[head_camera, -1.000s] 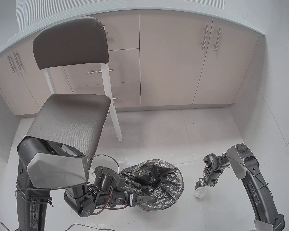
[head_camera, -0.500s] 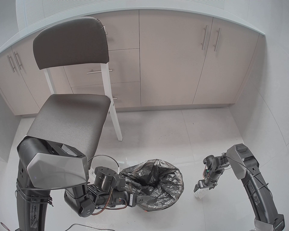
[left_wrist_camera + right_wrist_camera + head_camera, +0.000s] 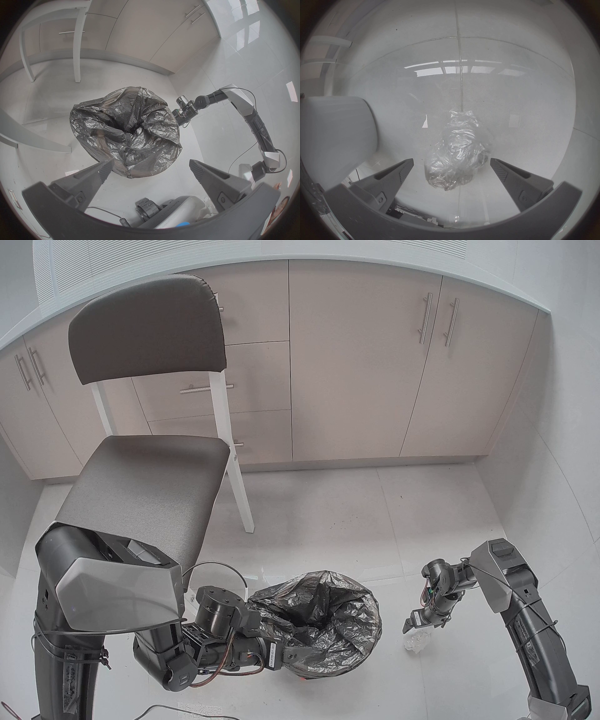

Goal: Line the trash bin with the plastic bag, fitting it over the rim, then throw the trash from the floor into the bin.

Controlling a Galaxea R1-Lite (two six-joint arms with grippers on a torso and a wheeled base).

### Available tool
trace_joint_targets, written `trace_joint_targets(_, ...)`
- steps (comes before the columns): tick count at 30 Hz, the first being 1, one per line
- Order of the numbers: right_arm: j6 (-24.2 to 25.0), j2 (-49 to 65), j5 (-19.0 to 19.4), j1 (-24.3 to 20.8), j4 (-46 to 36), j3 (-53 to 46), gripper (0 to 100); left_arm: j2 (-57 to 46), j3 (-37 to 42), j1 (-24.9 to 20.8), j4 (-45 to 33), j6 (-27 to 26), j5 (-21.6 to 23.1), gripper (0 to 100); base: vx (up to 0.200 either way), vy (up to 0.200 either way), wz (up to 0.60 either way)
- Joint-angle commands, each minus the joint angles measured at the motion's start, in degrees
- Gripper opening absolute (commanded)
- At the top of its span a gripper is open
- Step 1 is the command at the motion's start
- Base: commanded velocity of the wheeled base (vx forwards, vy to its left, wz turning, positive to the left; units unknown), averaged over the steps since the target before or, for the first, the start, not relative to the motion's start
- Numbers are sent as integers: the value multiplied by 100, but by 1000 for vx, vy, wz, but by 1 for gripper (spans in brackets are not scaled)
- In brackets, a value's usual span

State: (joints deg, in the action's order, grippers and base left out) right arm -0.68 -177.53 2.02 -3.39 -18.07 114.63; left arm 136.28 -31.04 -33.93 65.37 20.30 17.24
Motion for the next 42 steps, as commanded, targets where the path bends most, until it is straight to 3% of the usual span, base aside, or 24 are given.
trace_joint_targets(1,-11,-9,-114,-4,-109,-4,100,4,1,0,11,1,-1,100,0,0,0)
trace_joint_targets(10,-11,-9,-106,-4,-435,-4,100,4,1,0,2,1,8,100,0,0,0)
trace_joint_targets(11,-11,-9,-97,-4,-443,-4,0,4,1,0,2,1,-1,100,0,0,0)
trace_joint_targets(29,-169,-9,-97,-4,-355,-4,0,4,1,0,11,-8,-1,100,0,0,0)
trace_joint_targets(32,-169,-9,-106,-39,-30,-4,0,4,1,0,11,-8,-1,100,0,0,0)
trace_joint_targets(34,-64,-9,-141,-65,1051,-4,0,4,10,0,11,-8,-1,100,0,0,0)
trace_joint_targets(38,226,-9,-396,-57,1947,-4,0,4,1,0,11,-17,-1,100,0,0,0)
trace_joint_targets(40,508,-9,-668,-92,2255,-4,0,4,10,0,11,-17,-1,100,0,0,0)
trace_joint_targets(42,736,-9,-1187,-171,2325,-4,0,13,1,0,11,-17,-1,100,0,0,0)
